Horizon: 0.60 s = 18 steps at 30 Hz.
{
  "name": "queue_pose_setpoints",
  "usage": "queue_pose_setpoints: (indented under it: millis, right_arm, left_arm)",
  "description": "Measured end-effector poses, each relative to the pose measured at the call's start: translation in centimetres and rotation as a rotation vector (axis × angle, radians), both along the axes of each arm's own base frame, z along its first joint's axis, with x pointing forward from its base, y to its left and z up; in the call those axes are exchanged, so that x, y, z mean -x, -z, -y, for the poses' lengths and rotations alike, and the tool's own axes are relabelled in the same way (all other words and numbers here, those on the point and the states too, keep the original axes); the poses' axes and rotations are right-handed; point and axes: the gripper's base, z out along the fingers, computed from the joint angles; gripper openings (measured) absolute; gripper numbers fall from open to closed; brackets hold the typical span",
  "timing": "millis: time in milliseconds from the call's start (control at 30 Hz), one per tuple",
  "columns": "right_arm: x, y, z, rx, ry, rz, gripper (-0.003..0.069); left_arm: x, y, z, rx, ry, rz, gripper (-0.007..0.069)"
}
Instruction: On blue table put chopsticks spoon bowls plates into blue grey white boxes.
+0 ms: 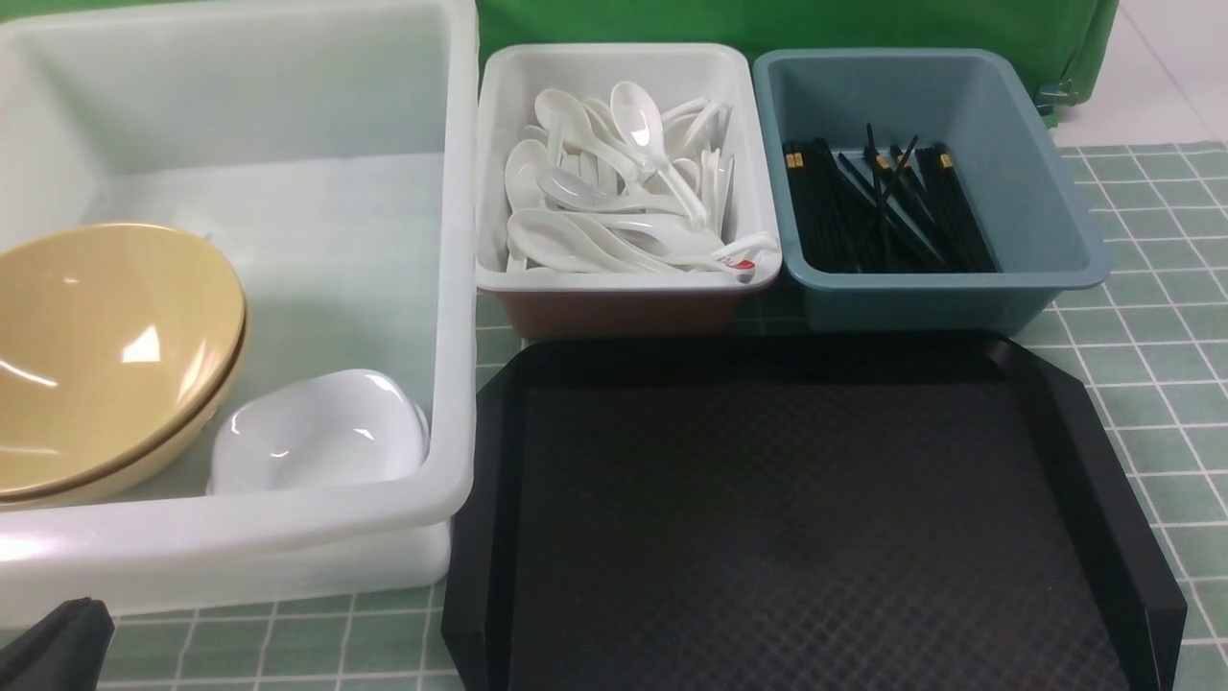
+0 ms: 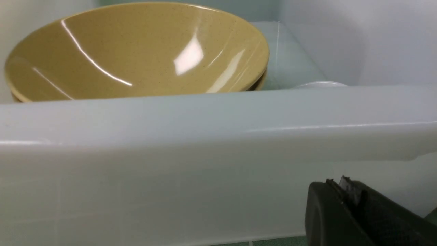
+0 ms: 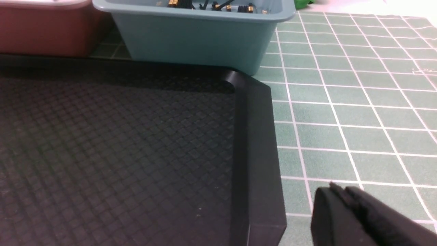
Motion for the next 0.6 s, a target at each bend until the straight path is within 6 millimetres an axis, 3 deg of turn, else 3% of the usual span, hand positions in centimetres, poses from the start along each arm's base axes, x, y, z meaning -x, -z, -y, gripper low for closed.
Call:
queue_pose_setpoints:
  millis: [600]
  right_arm:
    - [0.0, 0.0, 0.0, -0.001, 0.0, 0.0, 0.0096]
  left_arm:
    - [0.0, 0.0, 0.0, 0.0, 0.0, 0.0, 0.0004]
